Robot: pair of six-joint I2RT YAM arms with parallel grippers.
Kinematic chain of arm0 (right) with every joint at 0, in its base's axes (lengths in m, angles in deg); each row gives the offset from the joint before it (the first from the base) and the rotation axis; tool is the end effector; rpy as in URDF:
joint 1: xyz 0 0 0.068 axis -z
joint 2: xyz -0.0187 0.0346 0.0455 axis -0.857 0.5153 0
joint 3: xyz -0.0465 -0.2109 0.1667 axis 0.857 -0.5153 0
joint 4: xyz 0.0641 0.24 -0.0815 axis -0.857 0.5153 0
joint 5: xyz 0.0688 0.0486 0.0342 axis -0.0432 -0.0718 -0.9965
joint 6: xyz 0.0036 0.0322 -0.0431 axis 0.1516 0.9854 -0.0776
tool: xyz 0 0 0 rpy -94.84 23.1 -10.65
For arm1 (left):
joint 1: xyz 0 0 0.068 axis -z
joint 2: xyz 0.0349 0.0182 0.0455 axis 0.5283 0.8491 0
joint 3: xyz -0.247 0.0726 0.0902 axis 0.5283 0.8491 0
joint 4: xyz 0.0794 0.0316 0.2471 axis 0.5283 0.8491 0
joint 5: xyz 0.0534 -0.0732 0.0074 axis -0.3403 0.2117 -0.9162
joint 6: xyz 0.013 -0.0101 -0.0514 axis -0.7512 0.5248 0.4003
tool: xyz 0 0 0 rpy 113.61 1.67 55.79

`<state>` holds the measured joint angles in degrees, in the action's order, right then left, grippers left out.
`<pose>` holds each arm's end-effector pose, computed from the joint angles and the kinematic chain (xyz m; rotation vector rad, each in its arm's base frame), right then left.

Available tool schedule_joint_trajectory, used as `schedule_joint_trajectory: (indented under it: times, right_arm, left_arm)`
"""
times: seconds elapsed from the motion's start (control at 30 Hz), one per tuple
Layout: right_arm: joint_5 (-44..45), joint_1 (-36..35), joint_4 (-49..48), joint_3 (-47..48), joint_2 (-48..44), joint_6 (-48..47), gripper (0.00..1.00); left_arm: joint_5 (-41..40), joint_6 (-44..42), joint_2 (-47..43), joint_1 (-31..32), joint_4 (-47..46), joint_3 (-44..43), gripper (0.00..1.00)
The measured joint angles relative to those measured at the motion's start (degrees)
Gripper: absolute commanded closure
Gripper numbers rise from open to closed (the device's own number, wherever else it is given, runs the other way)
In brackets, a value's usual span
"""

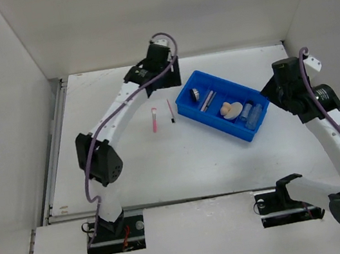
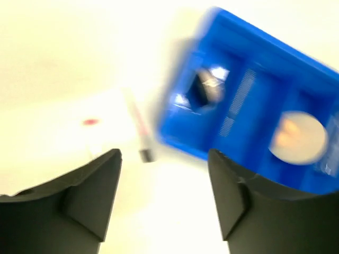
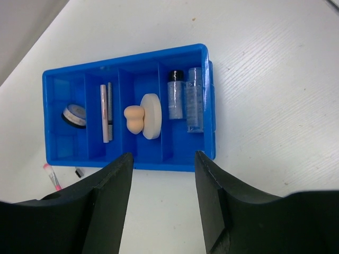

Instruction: Organize the makeup

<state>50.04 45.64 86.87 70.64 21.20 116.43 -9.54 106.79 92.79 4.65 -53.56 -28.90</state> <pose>0.1836 0.0263 0.4004 0.8796 2.0247 0.0257 0.3697 -0.2688 0.3589 0.2962 2.1682 -0.4130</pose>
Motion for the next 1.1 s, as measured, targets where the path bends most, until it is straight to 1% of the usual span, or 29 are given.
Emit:
schedule_joint_trajectory:
  times: [0.07,0.1,0.17,0.27,0.37,0.47,0.57,0.67,0.73,0.77,0.87,0.93,1.0,1.03,1.1]
  right_arm:
    - [-0.7,0.0,-0.5,-0.3,0.5,0.0,0.44]
    - [-1.0,0.0,-0.7,-0.3,0.7,0.0,0.44]
    - [-1.4,0.0,-1.0,-0.3,1.0,0.0,0.44]
    - [-1.8,0.0,-1.4,-0.3,1.2,0.0,0.44]
    - [-1.9,0.0,-1.6,-0.3,1.2,0.0,0.44]
    - [-2.0,0.0,-1.7,-0.3,1.2,0.0,0.44]
    - [-2.0,0.0,-1.7,-0.3,1.2,0.0,0.44]
    - [-2.0,0.0,-1.7,-0.3,1.2,0.0,0.44]
    - [-2.0,0.0,-1.7,-0.3,1.3,0.0,0.44]
    - [-2.0,0.0,-1.7,-0.3,1.3,0.0,0.44]
    - [-2.1,0.0,-1.7,-0.3,1.5,0.0,0.44]
    - [-2.1,0.0,-1.7,-0.3,1.6,0.0,0.44]
    - [-2.3,0.0,-1.7,-0.3,1.7,0.0,0.44]
    - [-2.4,0.0,-1.7,-0.3,1.7,0.0,0.44]
    - [-2.4,0.0,-1.7,-0.3,1.7,0.0,0.44]
  left_arm:
    - [-3.7,1.9,-3.6,-3.0,0.7,2.5,0.28]
    - [-5.3,2.8,-4.0,-4.6,1.1,2.8,0.34]
    - [-7.3,4.1,-2.8,-7.2,1.2,3.1,0.42]
    - [-8.4,4.9,2.9,-9.4,1.7,3.5,0.44]
    - [-7.2,5.1,10.0,-9.9,2.0,5.0,0.44]
    - [-5.9,5.5,13.8,-9.9,2.3,9.1,0.44]
    - [-5.3,6.4,14.1,-9.9,3.3,11.7,0.46]
    - [-5.2,7.3,13.5,-9.9,2.1,12.4,0.50]
    - [-4.9,8.2,13.1,-9.9,1.0,14.3,0.53]
    - [-4.6,8.6,12.7,-9.9,0.2,15.1,0.58]
    - [-3.2,10.0,11.4,-9.9,-1.5,17.6,0.63]
    - [-2.7,10.5,10.2,-10.0,-2.6,19.6,0.73]
    - [-2.3,11.1,9.2,-10.0,-2.9,21.1,0.88]
    - [-2.2,11.2,9.0,-10.0,-2.9,21.5,1.00]
    - [-1.9,11.1,8.7,-10.0,-2.5,21.6,1.00]
